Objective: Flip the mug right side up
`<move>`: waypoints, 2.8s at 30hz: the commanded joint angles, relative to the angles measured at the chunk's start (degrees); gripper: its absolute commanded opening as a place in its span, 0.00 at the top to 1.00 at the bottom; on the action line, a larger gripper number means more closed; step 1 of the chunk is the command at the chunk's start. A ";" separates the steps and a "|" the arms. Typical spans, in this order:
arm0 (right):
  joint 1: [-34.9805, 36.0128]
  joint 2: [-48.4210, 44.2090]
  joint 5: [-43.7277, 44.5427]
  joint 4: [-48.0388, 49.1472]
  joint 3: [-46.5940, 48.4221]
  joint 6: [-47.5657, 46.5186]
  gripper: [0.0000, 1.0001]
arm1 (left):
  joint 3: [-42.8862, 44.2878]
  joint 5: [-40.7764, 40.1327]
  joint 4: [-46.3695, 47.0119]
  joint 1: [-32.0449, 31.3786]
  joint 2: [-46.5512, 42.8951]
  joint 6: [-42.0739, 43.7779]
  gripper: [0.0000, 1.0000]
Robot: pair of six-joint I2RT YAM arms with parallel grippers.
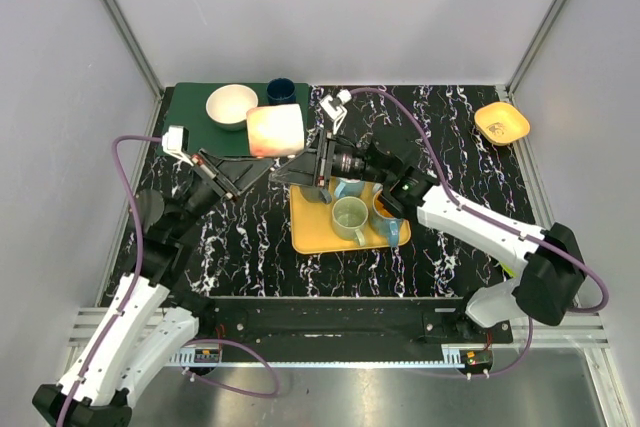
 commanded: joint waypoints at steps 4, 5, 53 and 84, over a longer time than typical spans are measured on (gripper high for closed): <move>-0.46 2.39 -1.69 7.03 4.47 2.44 0.66 | 0.53 -0.18 7.33 -2.34 -1.43 0.76 1.00; -0.46 2.57 -2.13 7.29 4.47 2.88 0.71 | 0.44 -0.18 7.25 -2.43 -1.34 0.85 1.00; 16.15 10.83 53.77 -63.28 8.86 -26.57 1.00 | 3.43 -45.44 -48.47 -2.52 -15.49 21.51 0.23; 16.42 19.45 49.46 -58.36 4.91 -9.95 0.53 | -2.46 -41.05 -47.42 -2.52 -17.08 20.80 0.21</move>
